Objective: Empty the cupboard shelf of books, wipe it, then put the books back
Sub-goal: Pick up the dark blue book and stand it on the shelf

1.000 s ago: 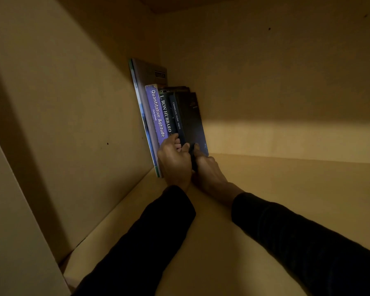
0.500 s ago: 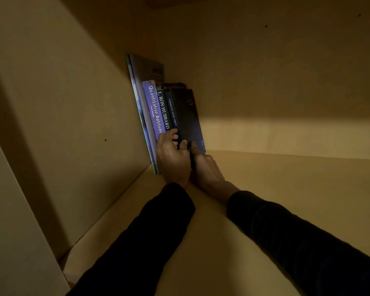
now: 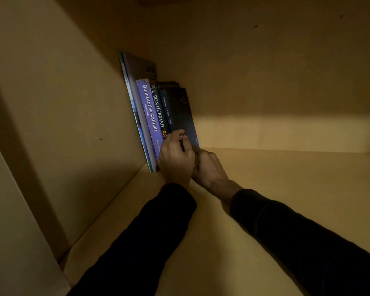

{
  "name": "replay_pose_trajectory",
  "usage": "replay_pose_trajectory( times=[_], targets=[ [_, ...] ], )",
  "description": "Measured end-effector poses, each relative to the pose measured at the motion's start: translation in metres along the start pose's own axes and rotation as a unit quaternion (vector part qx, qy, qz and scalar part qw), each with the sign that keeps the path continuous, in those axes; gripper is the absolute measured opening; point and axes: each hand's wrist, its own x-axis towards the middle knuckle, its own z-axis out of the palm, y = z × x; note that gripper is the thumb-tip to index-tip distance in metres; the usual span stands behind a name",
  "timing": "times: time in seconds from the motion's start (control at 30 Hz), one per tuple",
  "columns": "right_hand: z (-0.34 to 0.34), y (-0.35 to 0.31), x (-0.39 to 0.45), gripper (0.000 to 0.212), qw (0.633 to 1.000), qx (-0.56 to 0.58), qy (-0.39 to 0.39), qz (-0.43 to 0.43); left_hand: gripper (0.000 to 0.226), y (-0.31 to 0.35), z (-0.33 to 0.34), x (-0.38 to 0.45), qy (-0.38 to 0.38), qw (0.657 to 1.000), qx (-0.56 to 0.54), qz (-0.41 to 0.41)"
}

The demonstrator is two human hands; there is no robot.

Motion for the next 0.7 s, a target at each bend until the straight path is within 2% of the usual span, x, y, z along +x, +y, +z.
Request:
replay_pose_trajectory(
  times=[0.1,0.37,0.7],
  targets=[
    [-0.005,0.002,-0.004,0.031,1.0,-0.015,0.023,0.011,0.021,0.002,0.001,-0.004,-0.014,1.0,0.005,0.006],
    [-0.019,0.003,-0.014,0.049,0.996,-0.055,0.044,0.055,0.03,0.007,-0.002,-0.017,-0.112,0.991,0.066,0.006],
    [-0.041,0.001,-0.049,0.047,0.992,-0.099,0.057,0.058,0.029,0.021,-0.006,-0.032,-0.154,0.986,0.064,0.009]
  ],
)
